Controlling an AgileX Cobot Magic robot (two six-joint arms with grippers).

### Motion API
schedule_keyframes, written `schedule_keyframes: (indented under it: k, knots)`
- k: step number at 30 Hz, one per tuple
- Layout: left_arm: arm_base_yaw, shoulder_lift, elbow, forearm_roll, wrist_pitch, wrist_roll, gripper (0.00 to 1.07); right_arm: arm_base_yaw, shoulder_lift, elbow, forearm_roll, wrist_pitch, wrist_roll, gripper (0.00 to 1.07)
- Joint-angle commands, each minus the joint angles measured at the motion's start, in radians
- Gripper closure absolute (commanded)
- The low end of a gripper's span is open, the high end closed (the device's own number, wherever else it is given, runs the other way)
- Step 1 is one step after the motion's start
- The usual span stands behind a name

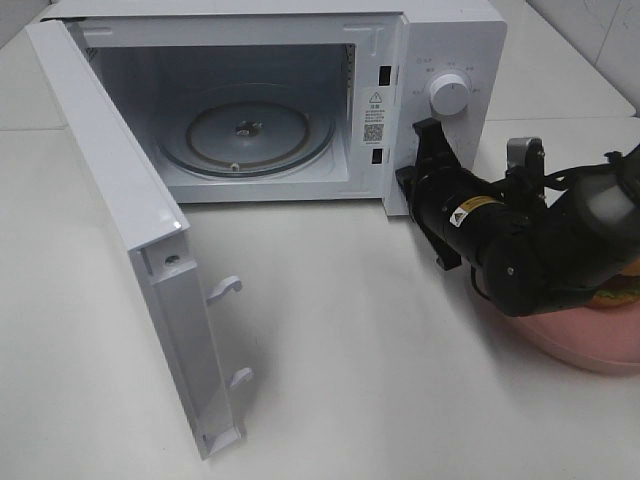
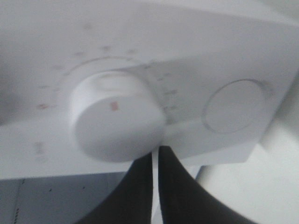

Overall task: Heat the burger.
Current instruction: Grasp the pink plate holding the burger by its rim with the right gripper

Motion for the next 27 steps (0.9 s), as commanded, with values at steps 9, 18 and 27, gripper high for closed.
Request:
schedule_keyframes:
  k: [9, 18, 27]
  knots:
    - [-0.001, -0.020, 0.002, -0.004, -0.010, -0.002, 1.06, 0.001, -0.069, 0.077, -0.194, -0.027, -0.010, 1.03]
    - [-0.001, -0.020, 0.002, -0.004, -0.010, -0.002, 1.06, 0.001, -0.069, 0.082, -0.451, -0.321, -0.472, 1.01]
    - [-0.001, -0.020, 0.002, -0.004, -0.010, -0.002, 1.06, -0.001, -0.073, 0.082, -0.564, -0.318, -0.814, 1.00]
